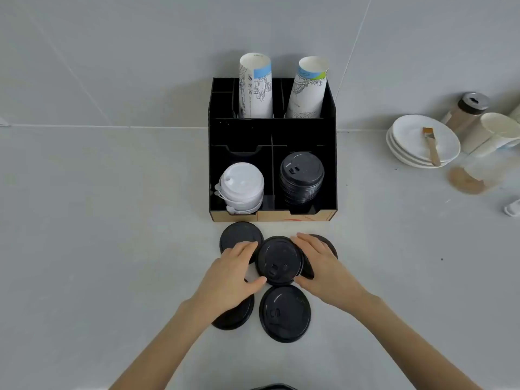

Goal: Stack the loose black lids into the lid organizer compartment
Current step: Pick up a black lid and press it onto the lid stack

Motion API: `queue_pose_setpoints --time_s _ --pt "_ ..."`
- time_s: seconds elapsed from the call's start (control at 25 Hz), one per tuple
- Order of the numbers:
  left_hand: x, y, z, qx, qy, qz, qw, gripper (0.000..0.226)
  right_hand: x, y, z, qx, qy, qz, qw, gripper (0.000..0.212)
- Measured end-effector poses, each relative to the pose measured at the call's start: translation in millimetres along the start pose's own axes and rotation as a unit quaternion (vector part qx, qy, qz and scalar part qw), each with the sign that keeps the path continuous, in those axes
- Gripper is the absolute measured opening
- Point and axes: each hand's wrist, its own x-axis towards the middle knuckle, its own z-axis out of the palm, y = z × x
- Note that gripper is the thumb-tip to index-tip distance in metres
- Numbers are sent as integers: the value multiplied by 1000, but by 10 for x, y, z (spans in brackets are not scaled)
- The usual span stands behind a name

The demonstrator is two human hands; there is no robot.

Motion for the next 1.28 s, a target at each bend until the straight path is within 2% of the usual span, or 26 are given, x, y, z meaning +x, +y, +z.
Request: queue_pose_setpoints --time_s 0.28,0.48,1.08,1.28 --pt "54 -26 149 -10 -20 11 1000 65 20 39 134 29 28 1 999 68" --pt "77 -28 204 -41 -3 9 999 64 34 41 153 38 37 8 999 65" --pt "140 150 -105 -85 147 89 981 63 -47 -113 -253 97 137 -33 985 62" --pt "230 255 -288 -70 169 112 977 63 -15 -160 -455 90 173 -43 980 61"
